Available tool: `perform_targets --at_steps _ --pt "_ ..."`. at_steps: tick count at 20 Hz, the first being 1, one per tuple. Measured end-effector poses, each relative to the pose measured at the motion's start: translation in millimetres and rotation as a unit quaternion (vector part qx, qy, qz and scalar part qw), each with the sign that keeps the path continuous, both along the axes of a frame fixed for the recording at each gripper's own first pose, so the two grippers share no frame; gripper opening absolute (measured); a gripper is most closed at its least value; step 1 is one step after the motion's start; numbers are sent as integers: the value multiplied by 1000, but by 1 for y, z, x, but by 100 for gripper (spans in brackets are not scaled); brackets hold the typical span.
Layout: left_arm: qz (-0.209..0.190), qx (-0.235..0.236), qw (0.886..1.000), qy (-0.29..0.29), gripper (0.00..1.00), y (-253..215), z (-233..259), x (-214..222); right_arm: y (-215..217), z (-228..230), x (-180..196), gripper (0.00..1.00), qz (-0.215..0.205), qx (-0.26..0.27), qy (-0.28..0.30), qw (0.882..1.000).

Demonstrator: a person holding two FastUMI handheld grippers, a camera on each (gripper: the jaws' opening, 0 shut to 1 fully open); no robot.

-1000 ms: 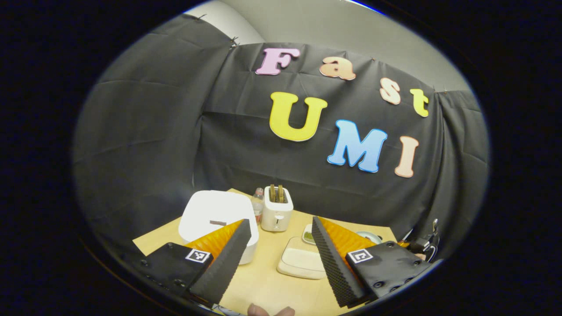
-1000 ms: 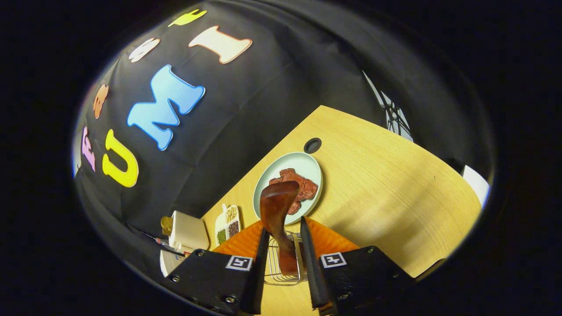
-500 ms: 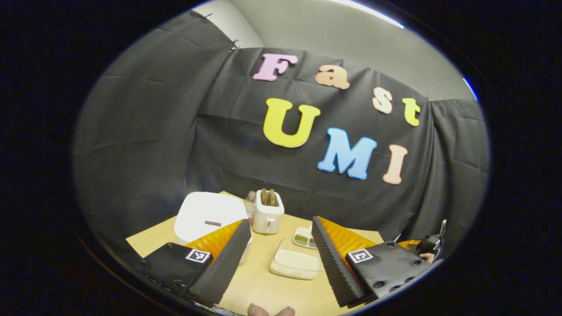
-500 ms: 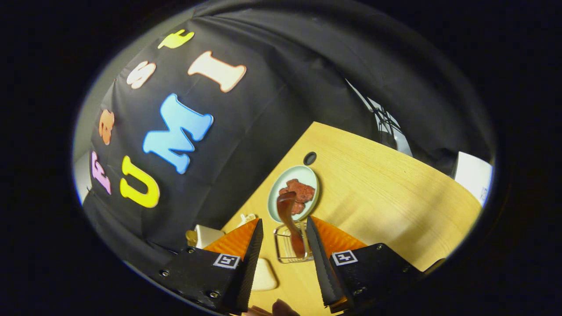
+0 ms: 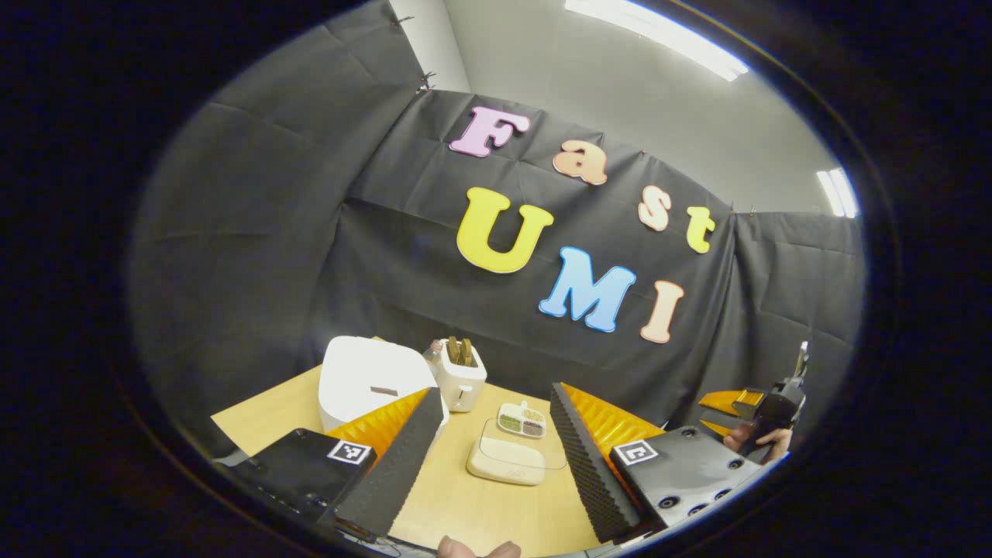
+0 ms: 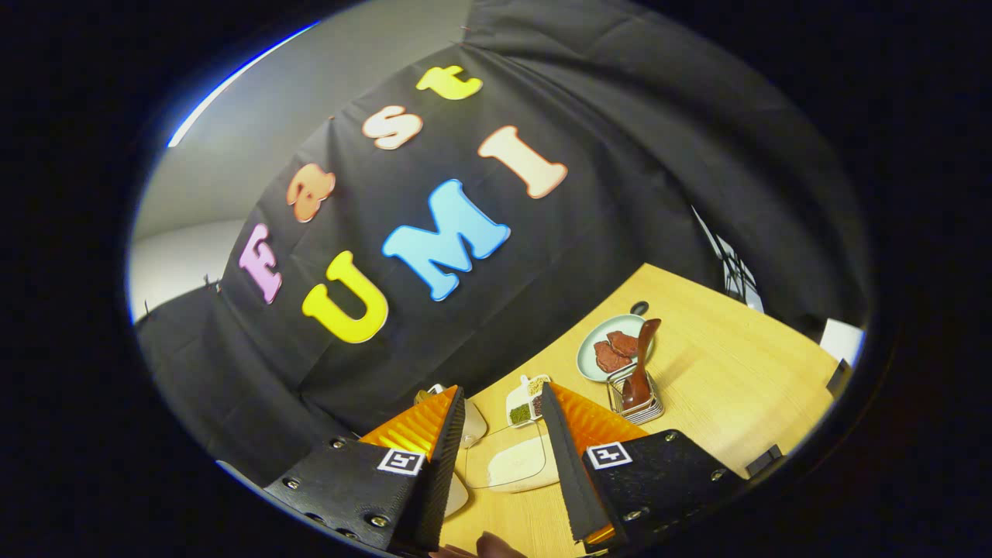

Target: Close the left gripper, press the button to open the rice cooker; take a wooden spoon from the chopstick holder with the right hand, scoop a spoonful of rice and pour it into the rice cooker, then put the wooden spoon back into the chopstick holder.

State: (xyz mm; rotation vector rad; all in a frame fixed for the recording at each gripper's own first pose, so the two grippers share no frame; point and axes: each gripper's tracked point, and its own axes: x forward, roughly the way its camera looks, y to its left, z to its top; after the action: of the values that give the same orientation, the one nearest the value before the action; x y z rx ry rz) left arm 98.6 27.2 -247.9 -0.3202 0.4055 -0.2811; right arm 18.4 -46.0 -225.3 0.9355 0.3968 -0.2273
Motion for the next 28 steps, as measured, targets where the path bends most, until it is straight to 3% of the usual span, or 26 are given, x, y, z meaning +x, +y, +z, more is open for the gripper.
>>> perform_targets --at_steps 3,7,8,9,10,11,12,13,14,15,17,19,21,22,25,28 --pt "-23 -9 1000 -13 100 1 11 -7 29 45 -27 61 21 -89 -5 996" --pt "-24 -38 998 -43 100 6 60 -19 54 102 -38 61 46 -209 -19 977" --pt "-25 -37 998 -48 94 7 70 -24 59 115 -38 61 49 -231 -23 971" --pt "-28 -31 998 -55 100 7 80 -28 64 127 -40 61 49 -251 -26 966" --pt "-31 -16 997 -67 94 7 89 -37 65 140 -43 61 43 -271 -28 961" --pt "-32 3 996 -81 100 7 99 -40 60 154 -42 61 31 -294 -32 955" --pt "-35 18 995 -89 100 1 108 -40 55 165 -44 61 18 -312 -35 949" --pt "-36 25 995 -88 94 -7 114 -42 59 179 -50 61 13 -319 -44 947" --pt "-43 25 995 -84 100 -19 116 -44 62 188 -55 61 8 -323 -53 945" --pt "-53 27 995 -83 94 -30 121 -49 63 195 -62 61 5 -330 -60 942" --pt "-56 48 992 -105 95 -35 137 -51 59 199 -69 57 5 -354 -63 933" --pt "-45 73 989 -124 92 -29 150 -53 55 195 -70 63 13 -370 -50 928" --pt "-39 86 988 -124 100 -28 149 -56 58 196 -68 67 15 -368 -45 929" --pt "-37 92 988 -114 99 -29 143 -57 59 201 -64 70 12 -369 -52 928" --pt "-32 106 990 -91 93 -23 130 -62 61 216 -61 89 7 -398 -71 915" --pt "-25 115 989 -90 93 -19 132 -64 83 225 -57 90 25 -400 -100 911"
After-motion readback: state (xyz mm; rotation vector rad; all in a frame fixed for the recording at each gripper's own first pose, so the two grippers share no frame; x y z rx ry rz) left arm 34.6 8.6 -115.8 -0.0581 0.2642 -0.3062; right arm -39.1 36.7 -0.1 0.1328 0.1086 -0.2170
